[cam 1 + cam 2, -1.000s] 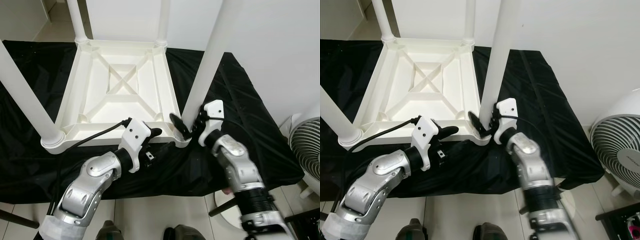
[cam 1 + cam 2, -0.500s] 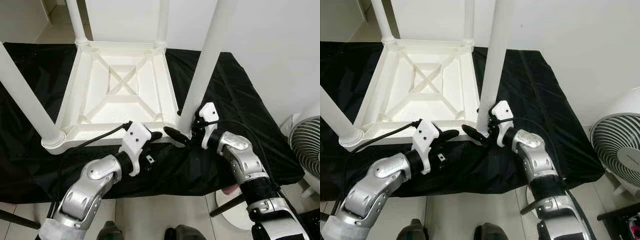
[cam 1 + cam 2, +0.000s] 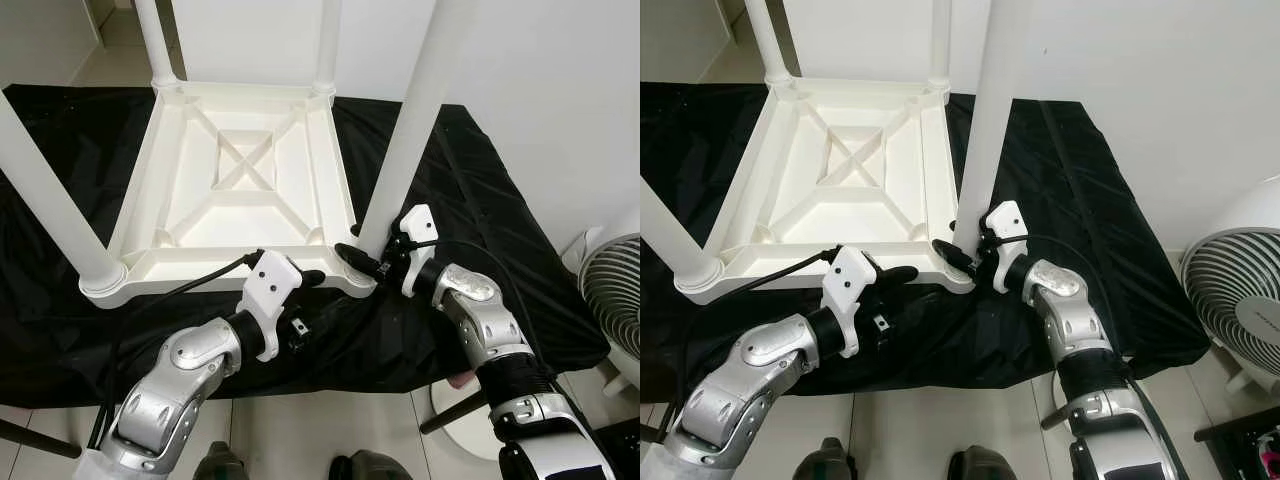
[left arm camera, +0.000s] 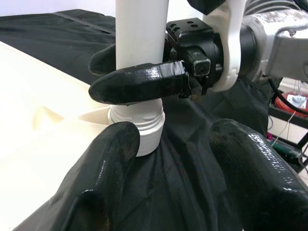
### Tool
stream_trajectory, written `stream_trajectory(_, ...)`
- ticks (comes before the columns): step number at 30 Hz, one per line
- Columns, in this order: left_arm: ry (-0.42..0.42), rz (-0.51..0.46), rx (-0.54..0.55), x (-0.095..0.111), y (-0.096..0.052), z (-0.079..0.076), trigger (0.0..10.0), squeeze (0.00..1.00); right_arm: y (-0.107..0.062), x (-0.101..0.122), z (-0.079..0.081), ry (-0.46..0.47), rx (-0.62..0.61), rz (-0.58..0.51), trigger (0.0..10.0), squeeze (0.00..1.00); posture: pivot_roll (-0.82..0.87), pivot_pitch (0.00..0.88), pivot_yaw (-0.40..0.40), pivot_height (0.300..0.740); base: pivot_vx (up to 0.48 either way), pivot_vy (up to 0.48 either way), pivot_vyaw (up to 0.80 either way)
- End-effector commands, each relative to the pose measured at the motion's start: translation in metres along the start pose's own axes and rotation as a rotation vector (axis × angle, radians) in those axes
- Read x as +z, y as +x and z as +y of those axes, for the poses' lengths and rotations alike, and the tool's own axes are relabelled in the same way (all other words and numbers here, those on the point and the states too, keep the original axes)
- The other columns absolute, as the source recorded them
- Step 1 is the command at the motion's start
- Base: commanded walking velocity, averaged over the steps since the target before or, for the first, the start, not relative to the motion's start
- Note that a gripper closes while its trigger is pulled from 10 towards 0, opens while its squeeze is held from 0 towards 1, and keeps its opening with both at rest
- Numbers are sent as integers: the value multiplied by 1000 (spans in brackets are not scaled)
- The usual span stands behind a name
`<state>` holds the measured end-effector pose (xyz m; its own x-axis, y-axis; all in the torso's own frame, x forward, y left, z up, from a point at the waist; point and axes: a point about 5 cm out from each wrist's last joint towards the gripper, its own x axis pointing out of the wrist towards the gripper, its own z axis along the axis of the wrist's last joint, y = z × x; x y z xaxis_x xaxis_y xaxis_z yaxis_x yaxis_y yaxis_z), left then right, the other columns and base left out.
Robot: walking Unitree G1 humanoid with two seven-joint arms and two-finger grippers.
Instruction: Building children table
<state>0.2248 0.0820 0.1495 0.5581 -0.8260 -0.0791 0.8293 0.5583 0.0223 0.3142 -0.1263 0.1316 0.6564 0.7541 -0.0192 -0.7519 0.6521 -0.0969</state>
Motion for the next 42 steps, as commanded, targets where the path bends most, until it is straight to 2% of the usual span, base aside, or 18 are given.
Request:
stream_trajectory(1,0,13,30,-1,1,0,10000,0,-1,-2,3,8,-55,13,0,0,40,41,-44,740,0,0,0)
stream_trajectory(6,0,11,31,0,1,0,10000,0,0,-2,2,11,-134,24,0,0,34,50,-42,740,0,0,0)
stream_trajectory(10,2,13,32,1,2,1,10000,0,2,-3,3,17,-240,73,0,0,31,54,-39,740,0,0,0)
stream_trajectory(11,3,14,32,1,1,2,10000,0,3,-4,4,39,-306,80,0,0,28,55,-37,740,0,0,0)
stream_trajectory(12,3,14,32,1,1,2,10000,0,3,-4,4,39,-306,80,0,0,28,55,-37,740,0,0,0)
stream_trajectory(14,3,15,33,1,1,2,10000,0,5,-4,7,42,-363,80,0,0,27,55,-36,740,0,0,0)
stream_trajectory(16,4,14,33,2,1,3,10000,0,8,-6,15,30,-507,76,0,0,25,54,-34,740,0,0,0)
stream_trajectory(18,4,14,33,2,1,3,10000,0,8,-6,15,30,-507,76,0,0,25,54,-34,740,0,0,0)
stream_trajectory(21,5,11,32,3,2,3,10000,0,13,-7,25,62,-612,61,0,0,26,55,-32,740,0,0,0)
stream_trajectory(24,4,9,29,4,3,3,10000,0,22,-4,37,106,-617,48,0,0,26,54,-31,740,0,0,0)
stream_trajectory(28,4,8,30,4,3,2,10000,0,23,-2,38,119,-623,39,0,0,25,53,-33,740,0,0,0)
stream_trajectory(29,4,8,30,4,3,3,10000,0,21,-1,35,123,-628,40,10000,0,25,53,-34,740,0,0,0)
stream_trajectory(33,5,7,33,4,4,4,10000,0,18,1,31,125,-633,42,10000,0,25,48,-39,740,0,0,0)
stream_trajectory(34,4,4,36,4,5,4,10000,0,18,2,30,140,-602,28,10000,1000,26,45,-42,740,0,0,0)
stream_trajectory(37,4,2,37,4,5,4,10000,0,17,4,29,136,-568,13,10000,1000,25,43,-43,740,0,0,0)
stream_trajectory(40,5,1,39,4,6,4,10000,0,14,6,25,127,-463,-10,10000,1000,24,43,-44,740,0,0,0)
stream_trajectory(41,5,0,40,4,6,5,10000,0,12,8,22,107,-402,-15,10000,580,23,41,-46,740,0,0,0)
stream_trajectory(42,5,0,40,4,6,5,10000,0,12,8,22,107,-402,-15,10000,580,23,41,-46,740,0,0,0)
